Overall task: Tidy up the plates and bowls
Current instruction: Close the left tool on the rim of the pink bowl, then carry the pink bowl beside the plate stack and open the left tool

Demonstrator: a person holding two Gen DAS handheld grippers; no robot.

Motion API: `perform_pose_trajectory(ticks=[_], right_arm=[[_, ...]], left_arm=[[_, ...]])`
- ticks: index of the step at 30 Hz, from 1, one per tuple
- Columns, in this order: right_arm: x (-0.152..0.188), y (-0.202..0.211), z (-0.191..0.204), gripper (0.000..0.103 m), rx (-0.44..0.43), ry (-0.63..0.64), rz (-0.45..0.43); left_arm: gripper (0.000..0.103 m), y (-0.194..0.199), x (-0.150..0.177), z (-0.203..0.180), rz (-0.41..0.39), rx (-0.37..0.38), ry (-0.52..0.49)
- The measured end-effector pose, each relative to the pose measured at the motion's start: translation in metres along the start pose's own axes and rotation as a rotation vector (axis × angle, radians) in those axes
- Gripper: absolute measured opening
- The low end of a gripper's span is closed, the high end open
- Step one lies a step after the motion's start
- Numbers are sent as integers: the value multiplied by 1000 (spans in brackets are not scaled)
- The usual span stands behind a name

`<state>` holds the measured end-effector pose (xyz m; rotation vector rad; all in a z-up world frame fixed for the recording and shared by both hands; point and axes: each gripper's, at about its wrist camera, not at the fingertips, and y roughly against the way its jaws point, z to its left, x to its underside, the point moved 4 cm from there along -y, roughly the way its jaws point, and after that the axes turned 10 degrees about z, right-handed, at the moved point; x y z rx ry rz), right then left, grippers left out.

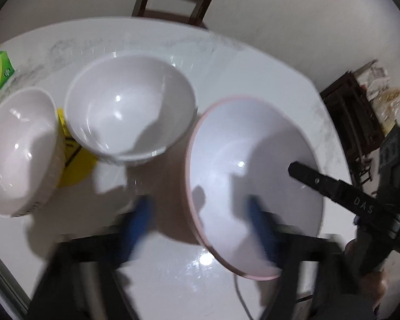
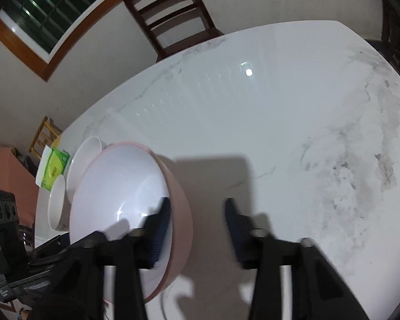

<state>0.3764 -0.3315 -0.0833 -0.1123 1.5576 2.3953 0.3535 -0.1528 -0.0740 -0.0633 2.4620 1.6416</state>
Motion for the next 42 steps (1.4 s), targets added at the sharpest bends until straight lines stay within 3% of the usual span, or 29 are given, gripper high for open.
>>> perform_pose_trajectory(ticks=[1, 4, 12, 17, 23, 31, 42], right_arm=[[3, 0, 4, 15, -12, 9, 0], [12, 2, 14, 13, 41, 50, -12], [59, 31, 29, 13, -3, 44, -37], [108, 41, 51, 13, -27, 64, -11], [169, 41, 77, 13, -57, 92, 21], [226, 26, 102, 13, -65, 112, 70], [240, 19, 112, 13, -14, 133, 83]], left_arm=[[19, -4, 1, -1, 20, 9, -3], [16, -5, 8, 0, -2, -5, 6], [16, 25, 58, -2, -24, -18, -41], [17, 55, 98, 9, -21, -10, -41], [18, 85, 154, 35, -16, -16, -34], [17, 105, 195, 61, -28, -40, -35], [17, 96, 213, 79, -30, -55, -29]])
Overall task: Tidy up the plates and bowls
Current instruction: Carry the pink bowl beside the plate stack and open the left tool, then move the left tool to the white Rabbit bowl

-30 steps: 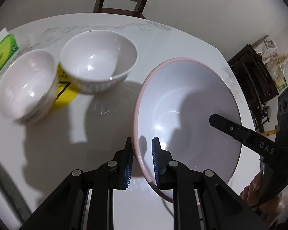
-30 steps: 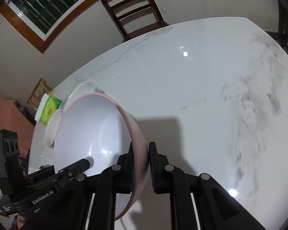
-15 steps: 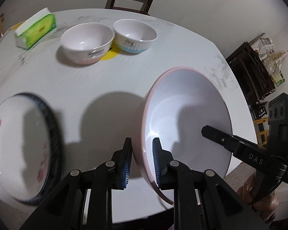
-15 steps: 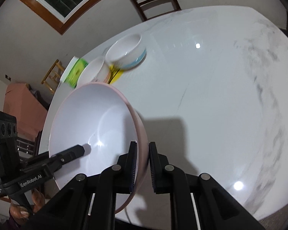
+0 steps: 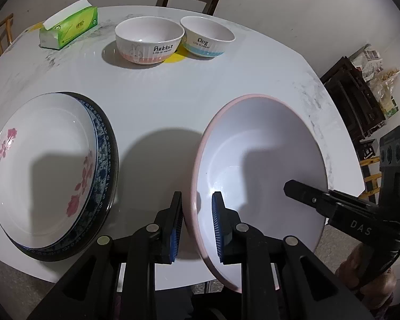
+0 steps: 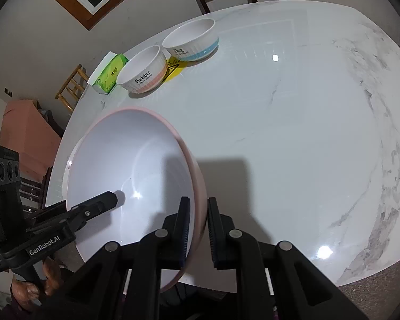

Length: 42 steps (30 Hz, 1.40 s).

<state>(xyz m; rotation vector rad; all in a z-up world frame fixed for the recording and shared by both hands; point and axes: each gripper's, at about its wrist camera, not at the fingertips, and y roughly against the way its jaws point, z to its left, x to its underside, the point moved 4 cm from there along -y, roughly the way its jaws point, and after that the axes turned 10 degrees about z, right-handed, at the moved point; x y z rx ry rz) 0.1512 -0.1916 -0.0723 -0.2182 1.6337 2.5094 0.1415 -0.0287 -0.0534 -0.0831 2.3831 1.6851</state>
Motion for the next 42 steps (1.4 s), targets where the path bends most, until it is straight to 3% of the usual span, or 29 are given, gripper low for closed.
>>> perform_pose_trajectory(ticks=[21, 29, 34, 42], right_arm=[[-5, -16, -5, 16, -21, -28, 22], [-9, -6, -5, 22, -52, -44, -15], [-12, 12, -12, 22, -94, -68, -78], [-20, 32, -7, 22, -159, -59, -86]], left_arm=[[22, -12, -9, 6, -15, -14, 5], [49, -2, -12, 5, -75, -33, -9], [60, 12, -14, 6, -121, -50, -11], [68, 29, -14, 13, -148, -48, 0]])
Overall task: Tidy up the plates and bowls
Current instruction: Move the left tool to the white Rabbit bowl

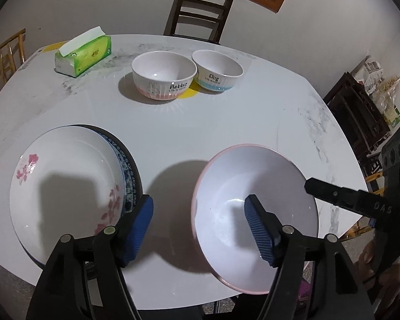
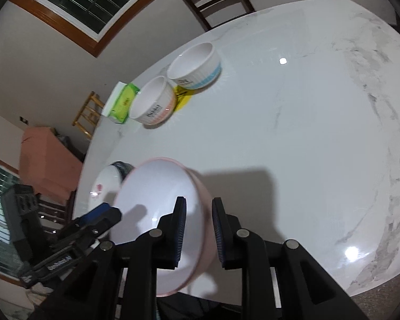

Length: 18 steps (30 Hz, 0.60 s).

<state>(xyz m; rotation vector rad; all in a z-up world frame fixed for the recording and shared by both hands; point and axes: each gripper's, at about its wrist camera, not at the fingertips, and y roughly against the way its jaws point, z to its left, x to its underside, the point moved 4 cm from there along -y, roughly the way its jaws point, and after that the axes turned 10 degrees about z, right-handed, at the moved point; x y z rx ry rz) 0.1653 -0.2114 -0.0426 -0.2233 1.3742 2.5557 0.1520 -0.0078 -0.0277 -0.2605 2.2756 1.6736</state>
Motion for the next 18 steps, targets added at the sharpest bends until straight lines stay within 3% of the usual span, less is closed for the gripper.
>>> perform_pose_trajectory(ticks=[7, 13, 18], right_arm=[[-26, 20, 41, 22, -35, 69, -27], [-60, 20, 65, 22, -83, 57, 10], [-82, 7, 81, 22, -60, 61, 41]], left_arm=[[75, 25, -12, 9, -25, 3, 11], [91, 46, -40, 34, -41, -10, 52], [91, 49, -71, 57, -23, -8, 91]])
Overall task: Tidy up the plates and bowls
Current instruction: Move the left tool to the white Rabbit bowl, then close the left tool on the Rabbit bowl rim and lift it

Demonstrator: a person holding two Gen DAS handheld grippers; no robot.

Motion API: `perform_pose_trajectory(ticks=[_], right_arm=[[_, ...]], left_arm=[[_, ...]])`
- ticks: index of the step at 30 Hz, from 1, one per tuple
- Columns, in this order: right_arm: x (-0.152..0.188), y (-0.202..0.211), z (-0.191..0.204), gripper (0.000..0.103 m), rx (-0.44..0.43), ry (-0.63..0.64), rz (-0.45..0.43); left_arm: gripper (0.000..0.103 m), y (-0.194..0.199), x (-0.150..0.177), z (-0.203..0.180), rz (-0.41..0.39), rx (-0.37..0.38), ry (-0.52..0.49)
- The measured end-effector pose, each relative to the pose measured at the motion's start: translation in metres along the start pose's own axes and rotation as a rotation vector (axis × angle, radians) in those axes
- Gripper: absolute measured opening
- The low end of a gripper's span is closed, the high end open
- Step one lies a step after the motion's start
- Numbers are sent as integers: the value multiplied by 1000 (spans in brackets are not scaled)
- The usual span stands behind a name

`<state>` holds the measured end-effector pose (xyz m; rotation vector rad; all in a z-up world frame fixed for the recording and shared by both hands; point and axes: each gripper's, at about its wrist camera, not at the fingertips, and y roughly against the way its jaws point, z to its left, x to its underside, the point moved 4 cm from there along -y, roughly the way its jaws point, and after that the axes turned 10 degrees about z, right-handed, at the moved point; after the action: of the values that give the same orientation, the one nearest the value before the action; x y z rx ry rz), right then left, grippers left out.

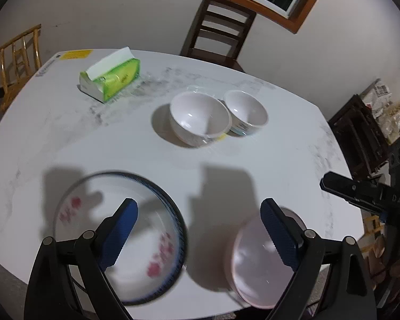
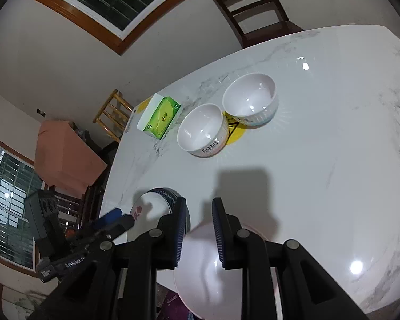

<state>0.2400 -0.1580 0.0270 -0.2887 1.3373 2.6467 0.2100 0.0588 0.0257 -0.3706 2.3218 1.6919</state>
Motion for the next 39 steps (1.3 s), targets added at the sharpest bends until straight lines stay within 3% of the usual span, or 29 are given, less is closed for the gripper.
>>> perform_pose_trajectory(ticks=[11, 18, 26, 39], right_arm=[[-67, -48, 4, 22, 49, -84, 68], [-100, -88, -6, 22, 113, -126, 103], [-117, -117, -21, 22, 115, -166, 142], [-127, -139, -28, 22, 171, -183, 170]], left_arm=[[91, -42, -67, 31, 121, 39, 103], [91, -75, -100, 44, 155, 1, 120], [91, -104, -119, 64, 192, 14, 160], [91, -129, -137, 60, 195, -45, 95]])
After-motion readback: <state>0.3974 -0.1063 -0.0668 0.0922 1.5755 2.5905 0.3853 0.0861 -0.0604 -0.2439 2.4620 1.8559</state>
